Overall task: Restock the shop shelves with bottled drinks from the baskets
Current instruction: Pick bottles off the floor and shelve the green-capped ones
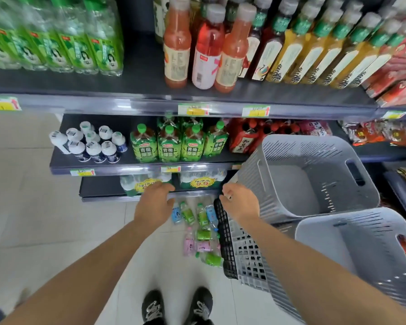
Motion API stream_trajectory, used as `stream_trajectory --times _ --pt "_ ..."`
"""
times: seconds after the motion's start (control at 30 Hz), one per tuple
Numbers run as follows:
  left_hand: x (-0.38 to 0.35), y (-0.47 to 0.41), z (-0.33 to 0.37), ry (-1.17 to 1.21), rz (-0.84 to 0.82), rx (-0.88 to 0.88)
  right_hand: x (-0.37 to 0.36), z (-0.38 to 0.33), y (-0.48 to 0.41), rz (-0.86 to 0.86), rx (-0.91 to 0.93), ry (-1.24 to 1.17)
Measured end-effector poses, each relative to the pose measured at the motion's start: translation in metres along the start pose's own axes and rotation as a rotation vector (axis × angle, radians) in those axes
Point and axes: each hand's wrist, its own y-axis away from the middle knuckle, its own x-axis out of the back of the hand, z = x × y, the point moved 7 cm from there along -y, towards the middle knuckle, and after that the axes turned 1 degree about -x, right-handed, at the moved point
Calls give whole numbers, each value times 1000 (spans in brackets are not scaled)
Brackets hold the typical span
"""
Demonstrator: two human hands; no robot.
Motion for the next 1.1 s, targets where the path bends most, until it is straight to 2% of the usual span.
stream_trajectory --times 0.27,0.83,1.0,1.1 --pt "-144 -7 -51 -17 -158 158 -124 91 -15 -145 -89 -8" --pt "-452 -57 -212 -55 -416 232 -454 274 -50 -321 -463 -54" --pt "-532 -69 -257 -102 -505 257 -538 316 -62 -352 -682 -244" --pt "-571 -70 -278 -98 -558 307 -579 343 -60 -235 -1033 -518"
